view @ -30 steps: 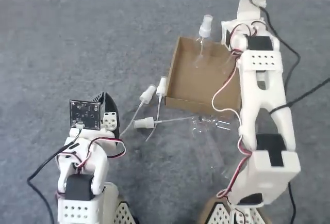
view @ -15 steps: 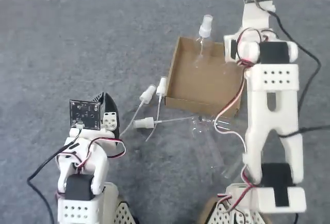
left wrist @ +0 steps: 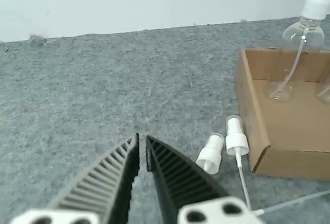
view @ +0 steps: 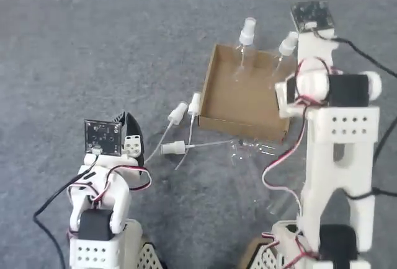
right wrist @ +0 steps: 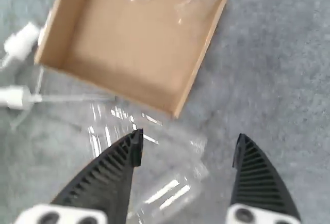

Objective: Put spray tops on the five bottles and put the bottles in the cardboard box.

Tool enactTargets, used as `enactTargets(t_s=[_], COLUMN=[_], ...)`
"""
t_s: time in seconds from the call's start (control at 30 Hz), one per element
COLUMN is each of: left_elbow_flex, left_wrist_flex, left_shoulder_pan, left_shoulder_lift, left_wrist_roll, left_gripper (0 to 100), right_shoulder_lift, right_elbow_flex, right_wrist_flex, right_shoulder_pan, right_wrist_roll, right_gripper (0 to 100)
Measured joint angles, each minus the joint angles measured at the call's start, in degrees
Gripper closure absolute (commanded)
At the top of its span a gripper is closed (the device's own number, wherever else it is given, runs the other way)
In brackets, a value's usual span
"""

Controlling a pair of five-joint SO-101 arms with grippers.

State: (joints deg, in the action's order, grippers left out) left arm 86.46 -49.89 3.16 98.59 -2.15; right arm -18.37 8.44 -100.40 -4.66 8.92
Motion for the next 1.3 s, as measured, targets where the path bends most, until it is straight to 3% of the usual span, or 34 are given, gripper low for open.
enactTargets(t_s=[0.13,0.33,0.53,0.67,0.97,1.1,1.3], left_elbow_flex=[0.00,0.00,0.00,0.00,0.00,0.00,0.00], left_wrist_flex=[0.00,0.00,0.00,0.00,0.00,0.00,0.00], left_shoulder_pan=[0.00,0.00,0.00,0.00,0.00,0.00,0.00], left_shoulder_lift=[0.00,0.00,0.00,0.00,0.00,0.00,0.00], left_wrist_roll=[0.00,0.00,0.00,0.00,0.00,0.00,0.00], left_gripper=[99,99,99,99,99,99,99], right_shoulder_lift=[-6.42,-18.73,-24.09,-24.09,-24.09,-20.84,-9.93], right_elbow_flex=[-11.25,-32.97,-54.51,-64.09,-66.20,-67.60,-67.69], right_wrist_flex=[0.09,3.34,12.48,19.52,23.38,27.87,34.99], right_shoulder_pan=[-0.26,2.02,5.54,5.19,5.89,6.68,13.89], right_wrist_roll=[4.92,19.25,21.10,15.65,-1.76,-3.78,-5.71], right_gripper=[76.8,77.1,76.9,76.9,77.2,77.2,77.2])
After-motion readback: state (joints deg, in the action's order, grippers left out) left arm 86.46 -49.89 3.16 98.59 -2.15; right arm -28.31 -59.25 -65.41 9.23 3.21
